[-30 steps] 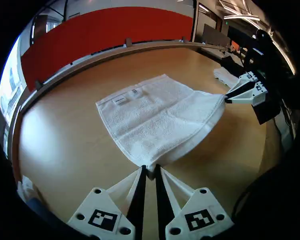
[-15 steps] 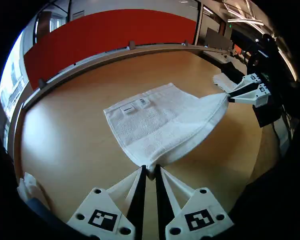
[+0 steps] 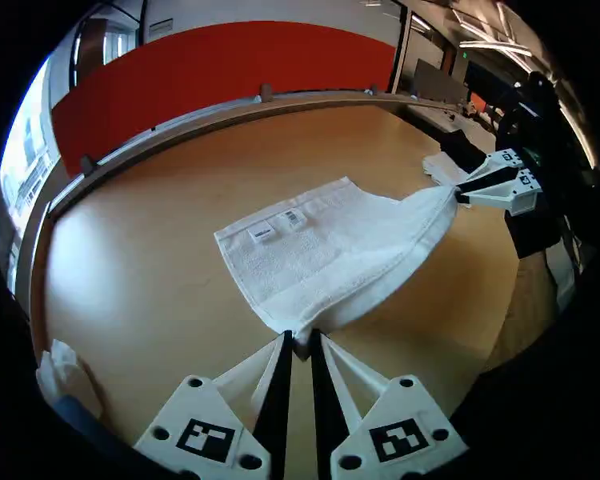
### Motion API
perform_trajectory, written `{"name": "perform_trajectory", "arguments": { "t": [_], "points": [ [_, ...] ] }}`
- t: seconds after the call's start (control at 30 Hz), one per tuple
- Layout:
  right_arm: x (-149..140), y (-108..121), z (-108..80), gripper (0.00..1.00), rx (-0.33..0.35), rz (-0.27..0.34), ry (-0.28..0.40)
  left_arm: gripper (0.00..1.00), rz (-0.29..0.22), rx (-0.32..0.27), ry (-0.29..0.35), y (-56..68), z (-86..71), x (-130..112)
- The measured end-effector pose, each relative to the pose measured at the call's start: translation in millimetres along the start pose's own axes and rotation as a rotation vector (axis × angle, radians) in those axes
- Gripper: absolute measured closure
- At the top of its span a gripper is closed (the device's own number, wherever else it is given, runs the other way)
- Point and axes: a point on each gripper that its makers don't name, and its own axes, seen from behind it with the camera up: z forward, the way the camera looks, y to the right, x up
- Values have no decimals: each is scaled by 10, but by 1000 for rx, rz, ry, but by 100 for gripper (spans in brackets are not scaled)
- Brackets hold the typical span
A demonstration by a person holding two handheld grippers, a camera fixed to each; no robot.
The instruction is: Fold towel
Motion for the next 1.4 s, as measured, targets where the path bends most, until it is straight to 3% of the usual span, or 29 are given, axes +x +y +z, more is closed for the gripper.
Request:
{"name": "perform_trajectory", "arguments": {
  "t": [0.3, 0.8, 1.2, 1.4],
  "points": [
    [73, -33, -98, 91, 7, -9, 3, 84, -28, -10, 1, 38, -96, 41],
    [136, -92, -249, 91, 18, -4, 9, 84, -26, -15, 7, 104, -257, 103],
    [79, -92, -233, 91, 17, -8, -8, 84, -45, -16, 0, 117, -223, 98],
    [54, -54, -128, 91, 17, -18, -14, 84, -52, 12, 1, 45, -132, 106]
  ]
}}
